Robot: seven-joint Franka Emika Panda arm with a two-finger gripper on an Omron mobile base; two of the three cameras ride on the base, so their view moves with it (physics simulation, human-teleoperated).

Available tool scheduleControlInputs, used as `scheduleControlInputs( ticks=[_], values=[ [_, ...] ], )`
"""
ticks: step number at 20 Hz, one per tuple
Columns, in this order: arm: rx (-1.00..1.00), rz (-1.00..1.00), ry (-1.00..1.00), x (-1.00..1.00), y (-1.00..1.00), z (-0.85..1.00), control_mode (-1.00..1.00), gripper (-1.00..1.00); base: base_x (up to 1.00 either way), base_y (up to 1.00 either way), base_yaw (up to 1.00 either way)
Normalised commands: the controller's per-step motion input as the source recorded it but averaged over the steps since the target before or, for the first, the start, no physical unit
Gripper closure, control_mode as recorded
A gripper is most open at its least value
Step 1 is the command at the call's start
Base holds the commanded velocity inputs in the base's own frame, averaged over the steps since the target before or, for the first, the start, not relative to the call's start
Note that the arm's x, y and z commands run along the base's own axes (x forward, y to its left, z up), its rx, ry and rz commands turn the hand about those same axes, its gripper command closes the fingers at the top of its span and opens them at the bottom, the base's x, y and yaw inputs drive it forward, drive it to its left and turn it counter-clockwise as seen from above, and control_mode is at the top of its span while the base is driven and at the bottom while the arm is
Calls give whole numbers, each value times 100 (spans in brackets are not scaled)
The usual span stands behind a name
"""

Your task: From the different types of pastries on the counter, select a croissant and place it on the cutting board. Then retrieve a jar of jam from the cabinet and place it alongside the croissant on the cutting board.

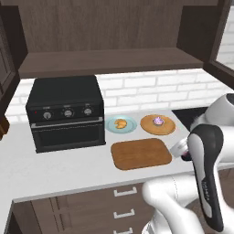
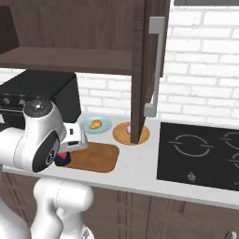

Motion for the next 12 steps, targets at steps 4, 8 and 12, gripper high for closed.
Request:
scheduleControlInputs(
  ticks=[4, 8, 12],
  values=[
    [-19, 10, -12, -22, 29, -100, -100, 100, 0, 0, 0],
    [-22, 12, -18, 3, 38, -100, -100, 100, 0, 0, 0],
    [-13, 9, -32, 5, 9, -82, -100, 100, 0, 0, 0]
  ],
)
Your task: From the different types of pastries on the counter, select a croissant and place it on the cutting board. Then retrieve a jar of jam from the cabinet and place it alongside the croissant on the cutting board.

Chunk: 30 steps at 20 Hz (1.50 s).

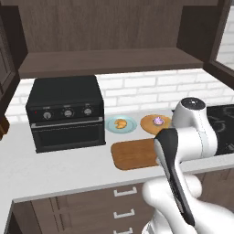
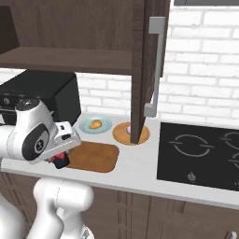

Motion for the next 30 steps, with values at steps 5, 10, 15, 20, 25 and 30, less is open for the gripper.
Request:
scheduleControlInputs(
  ticks=[5, 10, 15, 20, 25, 30],
  values=[
    [-7, 5, -52, 0, -1, -20, -100, 100, 0, 0, 0],
    [0, 3, -46, -11, -15, 0, -100, 100, 0, 0, 0],
    [31, 0, -21, 35, -6, -69, -100, 100, 0, 0, 0],
    [51, 4, -23, 56, 4, -100, -100, 100, 0, 0, 0],
    [16, 9, -25, 43, 12, -82, -100, 100, 0, 0, 0],
    [0, 12, -16, 43, -5, -85, -100, 100, 0, 0, 0]
  ],
)
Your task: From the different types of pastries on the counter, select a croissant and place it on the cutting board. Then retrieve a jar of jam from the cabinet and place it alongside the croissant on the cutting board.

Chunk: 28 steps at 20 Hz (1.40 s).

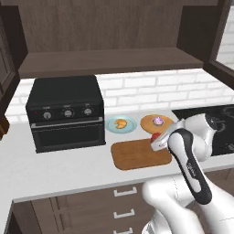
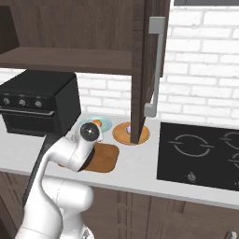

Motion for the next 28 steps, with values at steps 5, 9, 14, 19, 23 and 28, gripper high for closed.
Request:
scheduleControlInputs(
  ticks=[5, 9, 14, 19, 23, 28],
  values=[
    [0, 28, -12, 53, 2, -98, -100, 100, 0, 0, 0],
    [7, 14, -1, 19, -2, -22, -100, 100, 0, 0, 0],
    [9, 16, 0, 23, 4, -82, -100, 100, 0, 0, 0],
    [-1, 5, 0, 15, 0, -28, -100, 100, 0, 0, 0],
    [0, 7, 0, 44, 0, 9, -100, 100, 0, 0, 0],
    [0, 4, 0, 12, 0, -6, -100, 100, 0, 0, 0]
  ],
)
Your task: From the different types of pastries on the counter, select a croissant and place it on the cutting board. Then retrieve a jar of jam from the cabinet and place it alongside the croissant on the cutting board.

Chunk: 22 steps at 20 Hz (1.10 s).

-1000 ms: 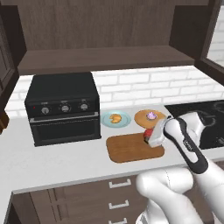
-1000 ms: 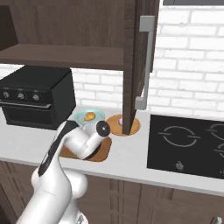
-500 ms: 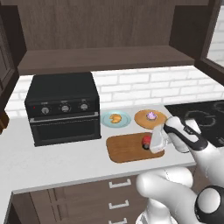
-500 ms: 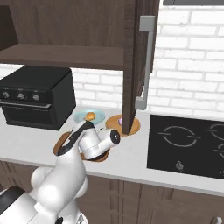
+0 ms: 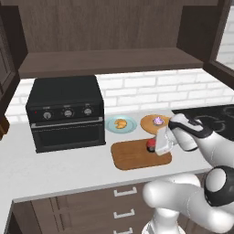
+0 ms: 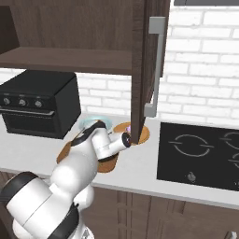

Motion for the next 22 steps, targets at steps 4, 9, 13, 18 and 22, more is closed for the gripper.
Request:
scheduleControlInputs(
  ticks=[4, 9, 13, 18, 22],
  values=[
    [0, 13, 0, 28, 0, -31, -100, 100, 0, 0, 0],
    [0, 2, -5, 33, 0, -14, -100, 100, 0, 0, 0],
    [0, 9, -4, 70, -2, -35, -100, 100, 0, 0, 0],
    [0, 10, 0, 34, -9, -21, -100, 100, 0, 0, 0],
    [0, 2, 0, 0, -3, -8, -100, 100, 0, 0, 0]
  ],
)
